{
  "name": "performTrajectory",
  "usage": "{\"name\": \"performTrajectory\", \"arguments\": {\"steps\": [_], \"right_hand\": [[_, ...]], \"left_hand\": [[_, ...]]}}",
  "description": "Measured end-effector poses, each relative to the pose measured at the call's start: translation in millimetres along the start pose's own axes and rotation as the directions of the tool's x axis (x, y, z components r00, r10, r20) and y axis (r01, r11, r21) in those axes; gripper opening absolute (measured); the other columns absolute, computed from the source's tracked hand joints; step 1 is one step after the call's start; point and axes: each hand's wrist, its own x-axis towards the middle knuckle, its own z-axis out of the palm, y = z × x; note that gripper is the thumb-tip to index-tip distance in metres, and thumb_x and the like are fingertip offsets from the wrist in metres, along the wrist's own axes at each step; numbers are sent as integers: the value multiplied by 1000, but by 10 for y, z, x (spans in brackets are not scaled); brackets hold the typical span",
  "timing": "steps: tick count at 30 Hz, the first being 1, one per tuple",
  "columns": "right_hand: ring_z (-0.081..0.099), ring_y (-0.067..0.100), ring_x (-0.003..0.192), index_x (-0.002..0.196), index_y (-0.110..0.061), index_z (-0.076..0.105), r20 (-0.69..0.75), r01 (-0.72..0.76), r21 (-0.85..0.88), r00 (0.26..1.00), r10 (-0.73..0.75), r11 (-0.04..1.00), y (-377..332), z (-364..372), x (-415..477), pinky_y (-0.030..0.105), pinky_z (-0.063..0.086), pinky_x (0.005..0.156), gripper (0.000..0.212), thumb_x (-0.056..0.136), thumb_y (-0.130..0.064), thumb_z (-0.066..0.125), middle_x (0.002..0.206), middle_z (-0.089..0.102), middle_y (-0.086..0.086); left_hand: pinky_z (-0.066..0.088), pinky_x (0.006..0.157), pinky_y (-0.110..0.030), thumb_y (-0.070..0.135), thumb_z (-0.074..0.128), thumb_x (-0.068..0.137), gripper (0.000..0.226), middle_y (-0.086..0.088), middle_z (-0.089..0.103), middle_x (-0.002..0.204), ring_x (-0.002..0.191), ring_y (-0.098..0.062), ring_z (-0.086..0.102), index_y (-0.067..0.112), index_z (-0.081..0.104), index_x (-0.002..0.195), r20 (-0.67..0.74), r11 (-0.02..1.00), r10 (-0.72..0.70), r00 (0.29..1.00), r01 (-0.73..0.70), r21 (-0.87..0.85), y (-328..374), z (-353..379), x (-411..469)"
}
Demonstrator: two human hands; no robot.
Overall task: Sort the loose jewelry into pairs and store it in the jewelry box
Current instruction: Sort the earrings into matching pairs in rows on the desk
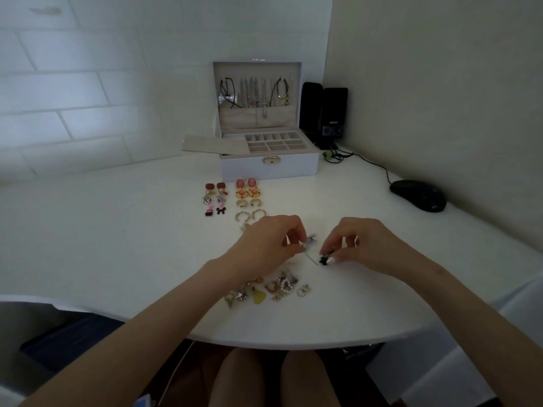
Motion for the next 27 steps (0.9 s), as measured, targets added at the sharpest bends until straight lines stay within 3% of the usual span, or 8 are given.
{"name": "performTrajectory", "arguments": {"steps": [5,11,17,22,27], "right_hand": [[50,10,68,64,-31,64,-70,-11,19,997,12,1000,39,12,42,20,39,64,24,74,-13,76,83,64,0],[44,5,64,80,-31,65,21,6,-66,1000,-5,998,54,-35,43,18,36,64,24,74,-10,75,82,58,-5],[46,5,65,66,-32,63,-28,-23,-50,999,21,998,77,-13,46,20,40,65,24,70,-15,79,80,59,-6],[53,5,67,69,-26,65,-91,-53,94,994,62,994,75,-86,43,11,39,60,15,74,-17,77,80,64,-11],[52,6,55,77,-11,67,-139,-13,438,987,82,899,10,-125,27,16,41,54,6,79,-7,70,60,63,-7]], "left_hand": [[46,68,-25,21,64,85,6,15,56,80,76,-9,57,21,60,90,-9,1000,0,1000,0,-8,47,12,18],[47,69,-25,25,64,85,7,11,56,82,76,-9,56,20,60,88,-8,999,29,1000,-29,17,143,46,80],[47,73,-28,19,63,86,5,10,55,84,77,-10,55,18,61,90,-46,1000,-19,999,20,22,153,47,130],[47,71,-23,23,65,85,10,14,60,89,77,-9,58,21,59,93,-27,999,-40,999,40,-36,137,56,95],[48,72,-23,28,70,81,24,12,65,98,83,-8,58,21,55,98,-28,985,-45,999,40,-170,184,81,107]]}}
